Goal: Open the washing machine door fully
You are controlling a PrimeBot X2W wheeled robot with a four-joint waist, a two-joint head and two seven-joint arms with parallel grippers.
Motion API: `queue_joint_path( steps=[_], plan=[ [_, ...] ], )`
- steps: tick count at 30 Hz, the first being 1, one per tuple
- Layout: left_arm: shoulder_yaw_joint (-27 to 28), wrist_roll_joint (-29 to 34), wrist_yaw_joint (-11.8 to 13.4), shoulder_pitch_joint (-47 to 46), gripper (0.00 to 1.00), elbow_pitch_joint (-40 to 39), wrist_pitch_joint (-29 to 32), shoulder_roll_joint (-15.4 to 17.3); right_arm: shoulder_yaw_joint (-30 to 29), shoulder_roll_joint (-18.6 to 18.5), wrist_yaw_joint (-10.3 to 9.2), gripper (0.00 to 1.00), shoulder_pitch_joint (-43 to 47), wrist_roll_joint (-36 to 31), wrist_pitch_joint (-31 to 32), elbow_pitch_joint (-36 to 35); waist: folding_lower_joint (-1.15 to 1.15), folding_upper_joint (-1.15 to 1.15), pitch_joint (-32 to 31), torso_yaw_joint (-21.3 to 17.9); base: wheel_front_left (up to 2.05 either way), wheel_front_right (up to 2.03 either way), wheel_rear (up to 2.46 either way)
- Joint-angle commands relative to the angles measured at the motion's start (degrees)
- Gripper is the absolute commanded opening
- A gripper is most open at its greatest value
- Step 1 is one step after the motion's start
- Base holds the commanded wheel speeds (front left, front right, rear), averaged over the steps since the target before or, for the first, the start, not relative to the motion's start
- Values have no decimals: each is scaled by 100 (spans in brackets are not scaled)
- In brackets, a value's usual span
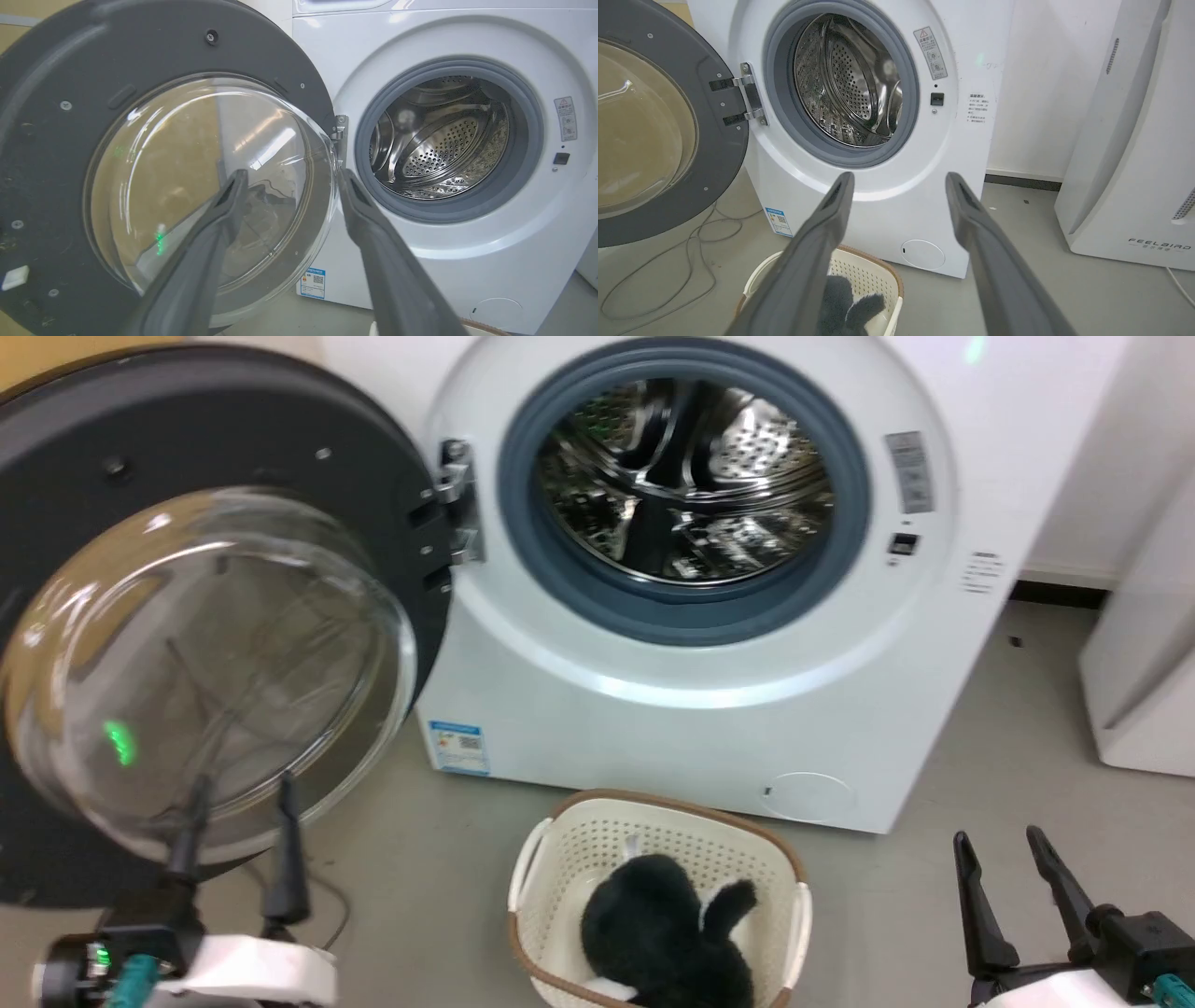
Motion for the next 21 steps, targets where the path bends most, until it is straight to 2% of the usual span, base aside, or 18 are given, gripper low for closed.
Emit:
queue_joint_path(
  steps=[1,12,21],
  plan=[
    [-56,-19,-12,101,100,-11,-25,-41,20,13,-4,100,77,16,-25,-65,1,0,-47,-137,0,0,0],
    [-688,-133,-6,399,100,244,-25,-87,121,13,-4,100,234,45,-25,-386,1,0,-170,-672,0,0,0],
    [-893,-196,66,499,100,294,-25,-94,109,13,-4,100,360,48,-25,-422,1,0,-205,-926,0,0,0]
  ],
)
